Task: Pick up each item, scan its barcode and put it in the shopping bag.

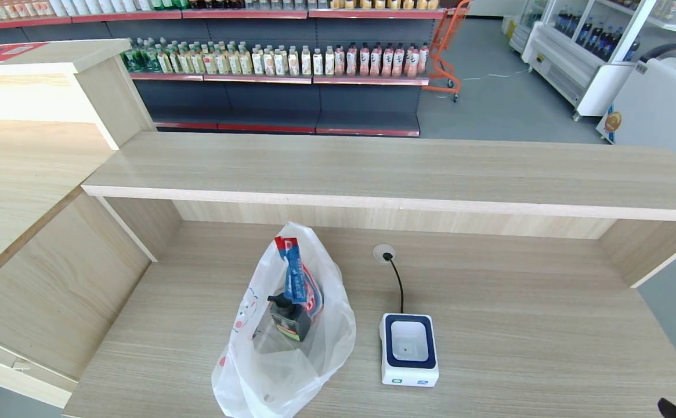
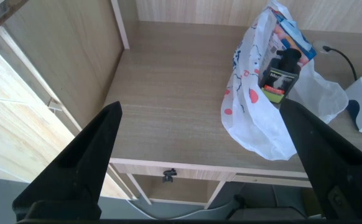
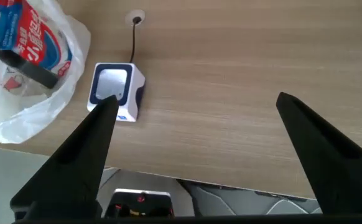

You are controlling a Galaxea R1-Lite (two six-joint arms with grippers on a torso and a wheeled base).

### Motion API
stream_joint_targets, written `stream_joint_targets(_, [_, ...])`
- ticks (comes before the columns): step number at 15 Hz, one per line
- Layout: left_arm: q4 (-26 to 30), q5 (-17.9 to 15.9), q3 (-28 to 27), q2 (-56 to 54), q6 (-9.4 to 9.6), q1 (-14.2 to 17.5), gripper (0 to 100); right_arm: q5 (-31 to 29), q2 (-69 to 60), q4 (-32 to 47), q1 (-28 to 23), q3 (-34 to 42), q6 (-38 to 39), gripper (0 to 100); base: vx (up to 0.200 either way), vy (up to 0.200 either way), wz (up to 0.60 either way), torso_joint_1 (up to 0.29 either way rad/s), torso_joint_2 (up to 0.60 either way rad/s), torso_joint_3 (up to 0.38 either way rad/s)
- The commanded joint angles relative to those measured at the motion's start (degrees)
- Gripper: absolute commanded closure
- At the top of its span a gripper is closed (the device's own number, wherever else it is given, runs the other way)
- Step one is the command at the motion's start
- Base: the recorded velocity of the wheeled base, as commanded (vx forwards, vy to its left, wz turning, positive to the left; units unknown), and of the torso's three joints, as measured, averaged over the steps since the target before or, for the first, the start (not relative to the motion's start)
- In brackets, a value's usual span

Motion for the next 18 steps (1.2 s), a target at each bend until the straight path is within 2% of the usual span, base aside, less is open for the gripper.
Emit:
stream_joint_targets(1, [0.0, 0.0, 0.0, 0.0, -0.02, 0.0, 0, -0.6, -21.2, 10.8, -5.5, 4.1, -1.6, 0, 0.0, 0.0, 0.0, 0.0, 0.0, 0.0])
stream_joint_targets(2, [0.0, 0.0, 0.0, 0.0, -0.02, 0.0, 0, -0.6, -24.7, 11.0, -4.0, 4.1, -3.2, 0, 0.0, 0.0, 0.0, 0.0, 0.0, 0.0])
stream_joint_targets(4, [0.0, 0.0, 0.0, 0.0, -0.02, 0.0, 0, -1.9, -24.7, 11.0, -4.0, 4.7, -4.3, 0, 0.0, 0.0, 0.0, 0.0, 0.0, 0.0])
stream_joint_targets(15, [0.0, 0.0, 0.0, 0.0, -0.02, 0.0, 0, -2.4, -24.7, 11.4, -4.0, 4.8, -3.3, 0, 0.0, 0.0, 0.0, 0.0, 0.0, 0.0])
stream_joint_targets(16, [0.0, 0.0, 0.0, 0.0, -0.02, 0.0, 0, -2.3, -24.7, 11.4, -4.0, 4.7, -3.5, 100, 0.0, 0.0, 0.0, 0.0, 0.0, 0.0])
stream_joint_targets(18, [0.0, 0.0, 0.0, 0.0, -0.11, 0.0, 0, -2.3, -24.7, 11.3, -4.0, 4.7, -3.5, 100, 0.0, 0.0, 0.0, 0.0, 0.0, 0.0])
